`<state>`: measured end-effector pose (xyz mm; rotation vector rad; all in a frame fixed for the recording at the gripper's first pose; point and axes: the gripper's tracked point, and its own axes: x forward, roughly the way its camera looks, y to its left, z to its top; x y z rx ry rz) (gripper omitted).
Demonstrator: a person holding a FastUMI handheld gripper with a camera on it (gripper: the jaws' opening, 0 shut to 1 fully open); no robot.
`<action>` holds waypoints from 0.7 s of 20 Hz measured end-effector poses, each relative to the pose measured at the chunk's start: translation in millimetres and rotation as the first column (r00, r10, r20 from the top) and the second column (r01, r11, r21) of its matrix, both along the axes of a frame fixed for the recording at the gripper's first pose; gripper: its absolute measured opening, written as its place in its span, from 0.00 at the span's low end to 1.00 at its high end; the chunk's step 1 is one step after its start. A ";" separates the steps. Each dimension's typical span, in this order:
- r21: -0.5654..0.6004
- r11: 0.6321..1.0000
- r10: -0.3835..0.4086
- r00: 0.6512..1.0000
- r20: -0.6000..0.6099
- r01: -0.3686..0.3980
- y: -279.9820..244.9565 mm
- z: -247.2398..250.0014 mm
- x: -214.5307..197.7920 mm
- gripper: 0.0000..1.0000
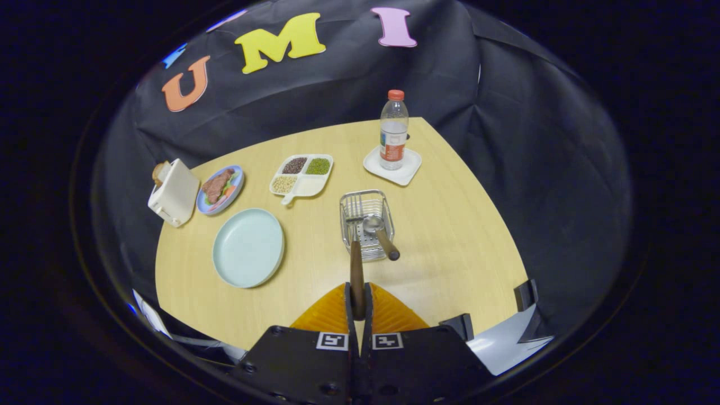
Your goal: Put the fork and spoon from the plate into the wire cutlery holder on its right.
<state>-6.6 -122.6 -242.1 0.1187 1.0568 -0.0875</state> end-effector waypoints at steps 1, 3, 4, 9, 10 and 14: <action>-0.006 1.000 -0.003 1.000 0.002 0.003 -2.2 1.0 1.1 0.01; -0.014 1.000 0.002 1.000 0.009 -0.002 -3.1 2.0 2.7 0.02; -0.024 1.000 0.012 1.000 0.017 -0.012 -3.8 2.9 4.2 0.02; -0.092 0.995 0.040 0.993 0.111 -0.030 -8.2 24.8 26.5 0.17; -0.097 0.995 0.050 0.990 0.134 -0.037 -6.0 29.7 29.8 0.22; -0.116 0.992 0.077 0.971 0.224 -0.052 2.9 52.8 43.9 0.45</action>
